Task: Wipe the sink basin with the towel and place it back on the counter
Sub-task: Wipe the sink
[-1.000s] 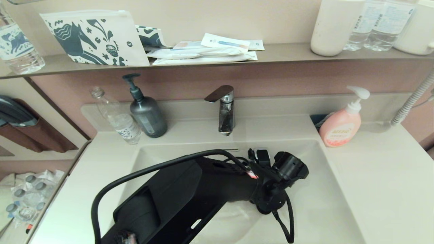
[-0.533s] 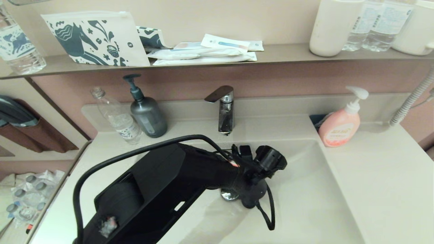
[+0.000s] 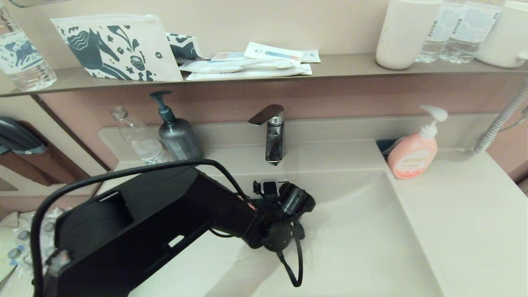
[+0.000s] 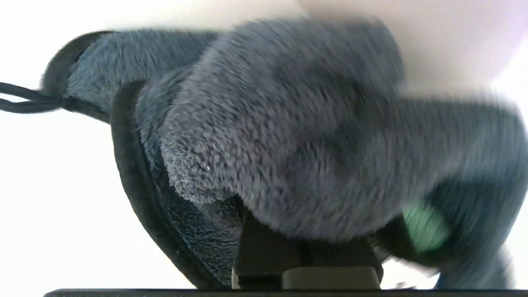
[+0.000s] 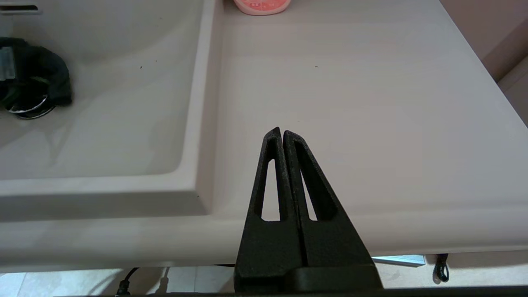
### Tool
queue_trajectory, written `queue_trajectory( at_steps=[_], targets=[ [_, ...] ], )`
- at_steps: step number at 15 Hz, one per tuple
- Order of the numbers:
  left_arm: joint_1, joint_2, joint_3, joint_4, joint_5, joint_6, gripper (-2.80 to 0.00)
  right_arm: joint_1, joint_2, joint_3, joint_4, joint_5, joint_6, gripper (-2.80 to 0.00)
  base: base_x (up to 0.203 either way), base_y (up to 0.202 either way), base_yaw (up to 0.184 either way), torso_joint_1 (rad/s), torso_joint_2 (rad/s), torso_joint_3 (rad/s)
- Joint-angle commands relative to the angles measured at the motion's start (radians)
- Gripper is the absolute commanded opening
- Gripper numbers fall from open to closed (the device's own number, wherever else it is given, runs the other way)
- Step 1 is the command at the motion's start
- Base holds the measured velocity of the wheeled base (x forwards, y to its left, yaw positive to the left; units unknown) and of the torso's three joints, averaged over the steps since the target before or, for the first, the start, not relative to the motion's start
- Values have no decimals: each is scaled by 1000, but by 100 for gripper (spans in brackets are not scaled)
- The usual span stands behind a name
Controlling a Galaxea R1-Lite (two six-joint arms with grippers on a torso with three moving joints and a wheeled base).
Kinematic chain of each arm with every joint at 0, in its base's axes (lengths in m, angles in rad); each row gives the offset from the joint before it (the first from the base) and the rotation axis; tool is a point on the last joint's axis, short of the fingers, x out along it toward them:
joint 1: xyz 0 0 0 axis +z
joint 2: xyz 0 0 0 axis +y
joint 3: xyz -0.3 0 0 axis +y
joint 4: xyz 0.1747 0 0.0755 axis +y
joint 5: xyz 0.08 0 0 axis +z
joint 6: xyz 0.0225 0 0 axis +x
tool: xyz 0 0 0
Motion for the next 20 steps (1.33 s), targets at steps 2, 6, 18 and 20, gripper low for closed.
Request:
queue_trajectory(
  at_steps=[2, 6, 18, 20],
  targets=[
    [30, -31, 190, -143, -4, 44, -280, 0, 1, 0, 0, 0, 0, -280, 0, 0, 0, 0, 0, 0],
    [119, -55, 441, -442, -25, 179, -280, 1, 1, 1, 0, 0, -1, -280, 0, 0, 0, 0, 0, 0],
    [204, -175, 692, -522, -91, 230, -280, 0, 1, 0, 0, 0, -1, -280, 0, 0, 0, 0, 0, 0],
    [188, -213, 721, -517, -86, 232, -280, 1, 1, 0, 0, 0, -1, -280, 0, 0, 0, 0, 0, 0]
  ],
)
